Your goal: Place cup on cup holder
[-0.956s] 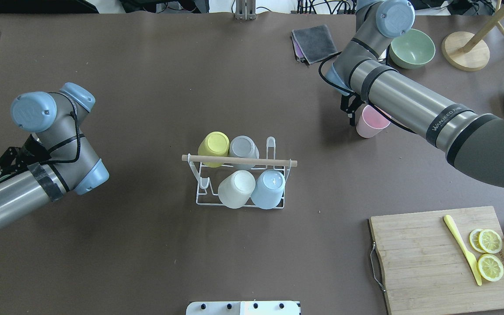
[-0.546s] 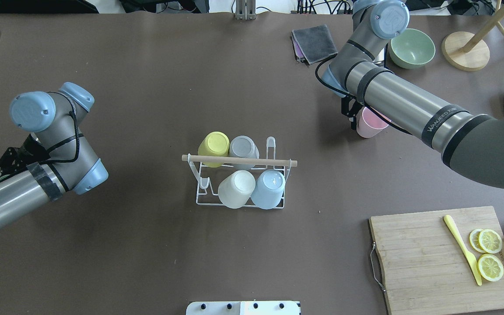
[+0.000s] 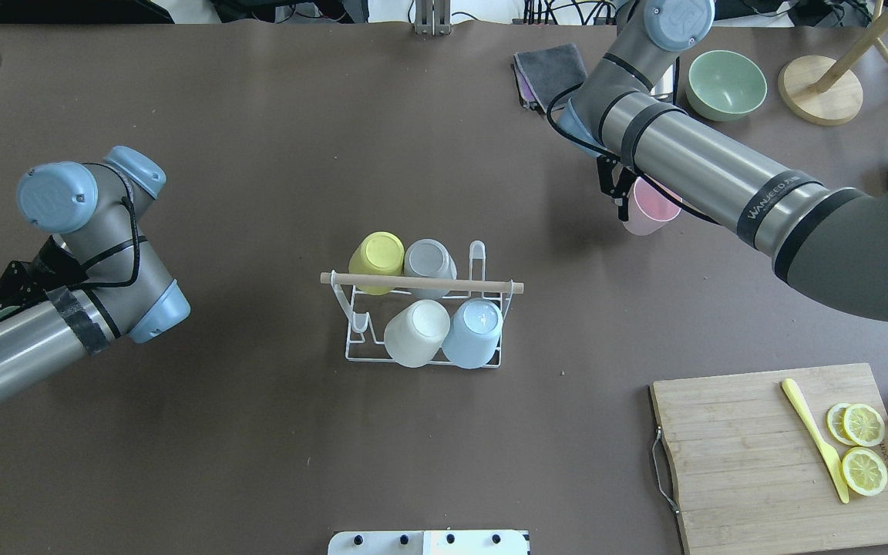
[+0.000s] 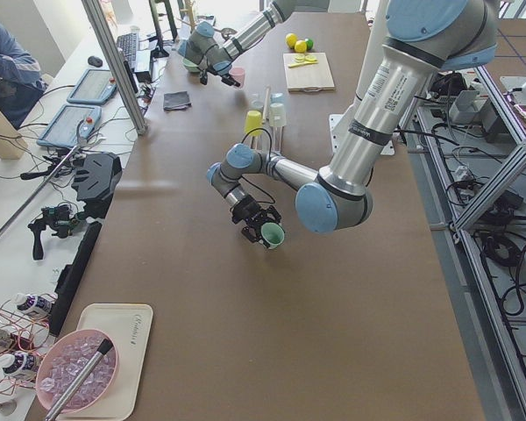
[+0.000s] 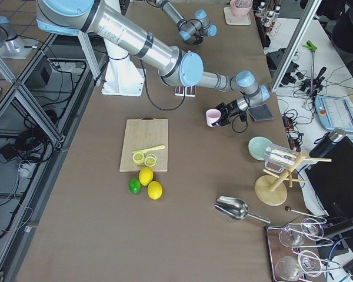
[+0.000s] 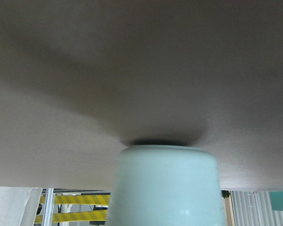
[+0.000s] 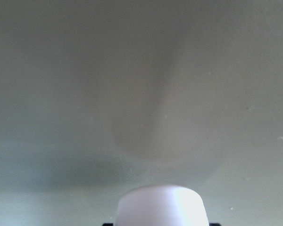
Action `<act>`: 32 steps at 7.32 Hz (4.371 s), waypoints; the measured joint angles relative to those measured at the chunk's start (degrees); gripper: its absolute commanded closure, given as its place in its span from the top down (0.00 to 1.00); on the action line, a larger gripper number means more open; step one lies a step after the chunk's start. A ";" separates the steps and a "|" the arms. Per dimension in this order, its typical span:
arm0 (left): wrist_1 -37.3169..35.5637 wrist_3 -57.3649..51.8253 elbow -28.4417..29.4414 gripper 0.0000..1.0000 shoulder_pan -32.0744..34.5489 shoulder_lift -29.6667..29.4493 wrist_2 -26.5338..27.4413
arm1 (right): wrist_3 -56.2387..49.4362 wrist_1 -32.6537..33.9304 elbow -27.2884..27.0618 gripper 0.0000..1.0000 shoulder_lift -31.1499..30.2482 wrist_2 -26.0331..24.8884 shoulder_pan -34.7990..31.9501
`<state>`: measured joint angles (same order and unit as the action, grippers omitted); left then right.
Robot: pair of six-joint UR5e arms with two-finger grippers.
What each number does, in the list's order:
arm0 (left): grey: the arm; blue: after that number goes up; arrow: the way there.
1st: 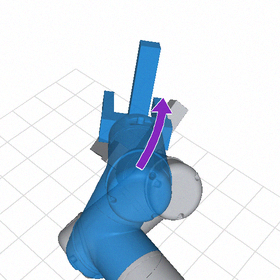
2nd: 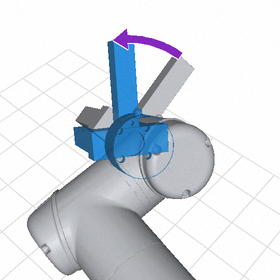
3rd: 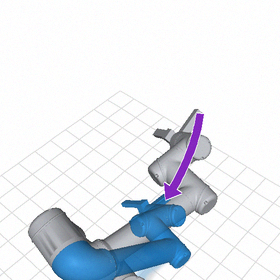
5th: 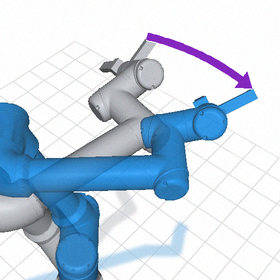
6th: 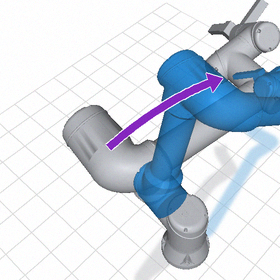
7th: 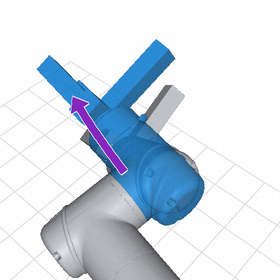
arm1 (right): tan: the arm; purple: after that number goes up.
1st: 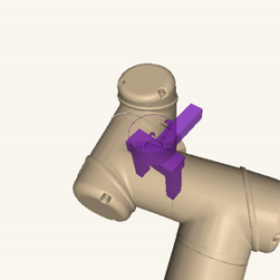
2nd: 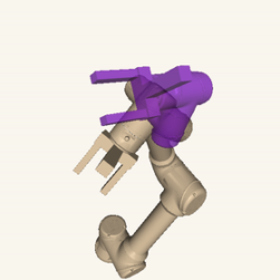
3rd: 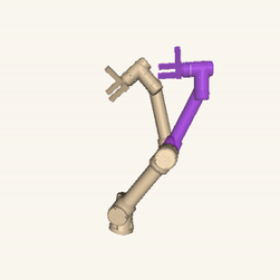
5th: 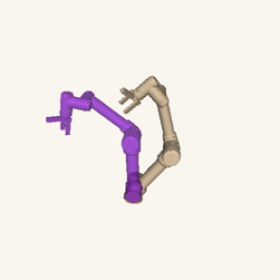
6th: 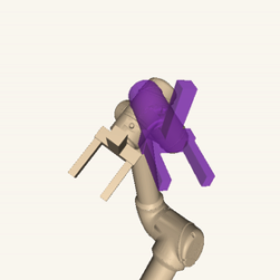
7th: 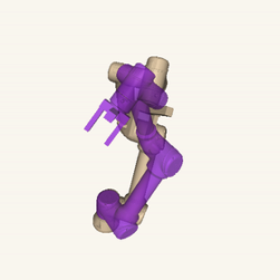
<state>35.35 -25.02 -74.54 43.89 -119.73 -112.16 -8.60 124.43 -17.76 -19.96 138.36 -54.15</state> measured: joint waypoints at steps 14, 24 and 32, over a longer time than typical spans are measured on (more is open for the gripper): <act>64.98 16.11 -25.83 0.65 19.69 8.21 14.31 | 11.35 -31.63 -51.81 0.00 -9.35 -16.82 -4.22; 130.52 44.05 -35.53 0.68 7.76 22.39 24.15 | 28.76 -88.80 -57.16 0.00 -26.28 -17.93 0.25; 145.41 58.67 -33.06 0.72 -14.76 20.69 37.55 | 51.14 -138.26 -53.24 0.00 -34.42 -30.41 11.13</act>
<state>180.77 33.66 -107.60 29.13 -99.04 -74.61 42.54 -13.82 -71.00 -54.38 107.96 -43.01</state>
